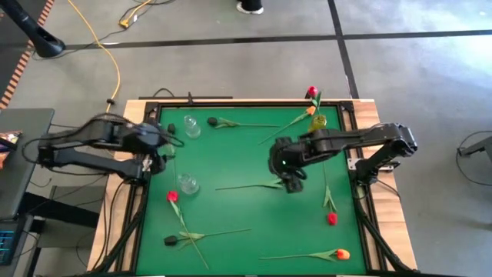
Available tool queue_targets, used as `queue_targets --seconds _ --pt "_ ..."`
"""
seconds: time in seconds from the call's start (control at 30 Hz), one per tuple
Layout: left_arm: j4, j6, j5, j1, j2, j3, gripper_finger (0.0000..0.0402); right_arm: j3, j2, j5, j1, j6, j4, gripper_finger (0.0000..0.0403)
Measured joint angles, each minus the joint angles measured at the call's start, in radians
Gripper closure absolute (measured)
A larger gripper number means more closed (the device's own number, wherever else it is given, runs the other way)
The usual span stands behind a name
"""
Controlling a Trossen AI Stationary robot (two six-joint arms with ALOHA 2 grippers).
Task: Sort flowers into vase by color
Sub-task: Put the right red flower into the yellow vase
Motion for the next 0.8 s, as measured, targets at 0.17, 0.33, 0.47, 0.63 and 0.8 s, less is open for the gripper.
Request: queue_targets --seconds 0.17,0.33,0.47,0.63,0.8 --pt "0.258 0.013 -0.03 0.005 -0.102 -0.023 0.0097 0.001 0.001 -0.041 0.071 -0.004 -0.273 0.0163" --pt "0.393 0.073 -0.027 0.005 -0.107 -0.05 0.0097 -0.074 -0.006 -0.08 0.126 -0.178 -0.389 0.0163" --pt "0.404 0.078 -0.035 0.005 -0.072 -0.056 0.0097 -0.189 -0.019 -0.17 0.171 -0.366 -0.372 0.0163" --pt "0.406 0.033 -0.034 0.005 -0.011 -0.057 0.0097 -0.406 -0.016 -0.164 0.199 -0.418 -0.312 0.0163" --pt "0.405 -0.022 -0.076 0.005 0.047 -0.057 0.0097 -0.608 -0.016 -0.082 0.198 -0.434 -0.167 0.0165"
